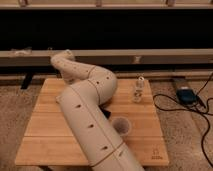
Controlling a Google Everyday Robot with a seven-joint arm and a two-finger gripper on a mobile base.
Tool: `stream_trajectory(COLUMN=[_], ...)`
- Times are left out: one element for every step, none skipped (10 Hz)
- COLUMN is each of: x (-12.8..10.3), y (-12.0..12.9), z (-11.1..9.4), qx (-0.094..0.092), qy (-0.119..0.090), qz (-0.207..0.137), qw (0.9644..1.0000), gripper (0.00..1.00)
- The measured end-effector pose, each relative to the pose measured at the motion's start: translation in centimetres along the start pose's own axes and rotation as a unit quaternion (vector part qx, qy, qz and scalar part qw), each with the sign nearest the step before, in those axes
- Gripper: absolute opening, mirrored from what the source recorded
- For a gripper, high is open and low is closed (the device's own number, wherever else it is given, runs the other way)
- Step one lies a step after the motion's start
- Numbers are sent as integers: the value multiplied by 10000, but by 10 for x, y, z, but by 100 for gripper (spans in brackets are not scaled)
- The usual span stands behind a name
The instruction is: Place the pepper on the white sponge
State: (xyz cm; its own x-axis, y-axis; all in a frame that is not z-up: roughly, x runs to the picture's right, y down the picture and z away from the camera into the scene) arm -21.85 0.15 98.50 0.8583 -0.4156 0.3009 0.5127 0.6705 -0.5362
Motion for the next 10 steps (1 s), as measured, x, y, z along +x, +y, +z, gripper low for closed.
stream_trajectory(x=[2,7,9,10,9,11,13,14,13,12], y=[-1,-1,-1,-1,-1,1,3,5,8,10], z=[1,2,3,5,6,7,7,8,8,7], qx=[-23,-64,-100,-144,-178,-215,-235,-268,-291,-287], qy=[21,48,73,101,116,137,147,159,164,173], qz=[21,49,56,54,39,39,39,30,15,14], qw=[10000,10000,9999,9998,9998,9997,9996,9995,9994,9994], gripper=[80,80,79,74,65,53,45,34,25,12])
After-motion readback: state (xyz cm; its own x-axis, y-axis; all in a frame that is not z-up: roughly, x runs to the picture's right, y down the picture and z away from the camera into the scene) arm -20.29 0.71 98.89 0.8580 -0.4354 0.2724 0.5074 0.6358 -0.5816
